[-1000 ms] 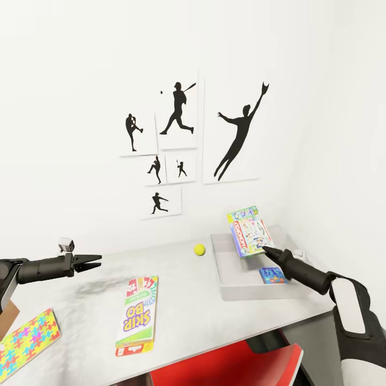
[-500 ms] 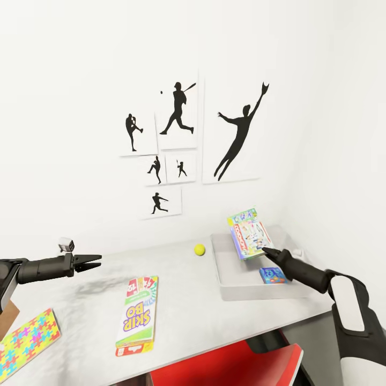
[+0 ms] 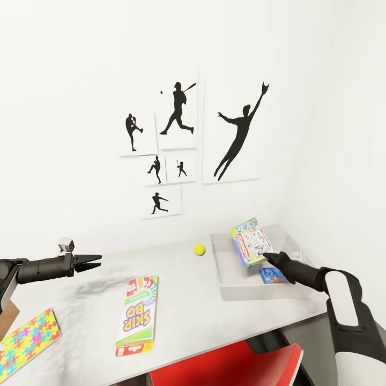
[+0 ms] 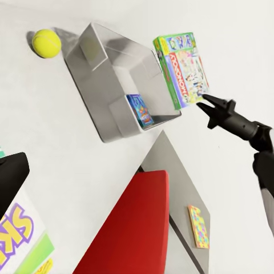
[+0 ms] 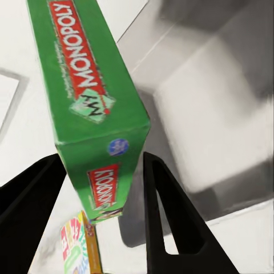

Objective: Put all the toys in the child's room - the three board games (two on the bed and one on the table), the two jigsaw puzzles on the table, and the tennis ball on the table - inside the toy box on the table in the child's room.

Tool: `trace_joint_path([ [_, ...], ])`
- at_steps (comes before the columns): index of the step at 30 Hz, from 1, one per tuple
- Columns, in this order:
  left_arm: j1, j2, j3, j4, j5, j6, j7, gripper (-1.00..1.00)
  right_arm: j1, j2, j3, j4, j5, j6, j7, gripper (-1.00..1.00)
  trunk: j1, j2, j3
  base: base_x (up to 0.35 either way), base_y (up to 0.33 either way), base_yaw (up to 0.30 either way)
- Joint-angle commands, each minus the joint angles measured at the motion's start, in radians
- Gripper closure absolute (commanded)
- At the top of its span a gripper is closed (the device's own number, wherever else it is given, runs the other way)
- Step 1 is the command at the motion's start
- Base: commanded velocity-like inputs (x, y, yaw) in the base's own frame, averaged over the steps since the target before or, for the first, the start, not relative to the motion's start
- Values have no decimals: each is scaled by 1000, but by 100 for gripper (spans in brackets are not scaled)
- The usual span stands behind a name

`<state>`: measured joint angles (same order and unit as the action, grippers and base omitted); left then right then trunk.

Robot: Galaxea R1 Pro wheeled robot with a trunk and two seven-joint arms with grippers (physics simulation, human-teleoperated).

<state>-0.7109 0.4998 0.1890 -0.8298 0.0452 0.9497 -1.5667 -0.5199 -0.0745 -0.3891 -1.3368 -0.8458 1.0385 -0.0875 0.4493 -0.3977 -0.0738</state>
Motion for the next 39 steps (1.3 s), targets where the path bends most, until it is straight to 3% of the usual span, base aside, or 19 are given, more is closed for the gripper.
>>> trace_joint_path([
  [1,-1,0,0,0,-1,11,-4,-100,-8,2,0,-1,-15,3,-37,100,1,-2,-2,0,0,0],
  [14,-1,0,-1,0,-1,11,-4,-100,-72,78,20,2,-32,-1,-226,100,1,-2,-2,0,0,0],
  [23,-1,0,0,0,-1,11,-4,-100,-104,88,95,23,-34,-2,-309,100,1,-2,-2,0,0,0],
  [39,-1,0,0,0,-2,11,-4,-100,-111,95,104,39,-33,-3,-358,100,1,-2,-13,0,0,0],
])
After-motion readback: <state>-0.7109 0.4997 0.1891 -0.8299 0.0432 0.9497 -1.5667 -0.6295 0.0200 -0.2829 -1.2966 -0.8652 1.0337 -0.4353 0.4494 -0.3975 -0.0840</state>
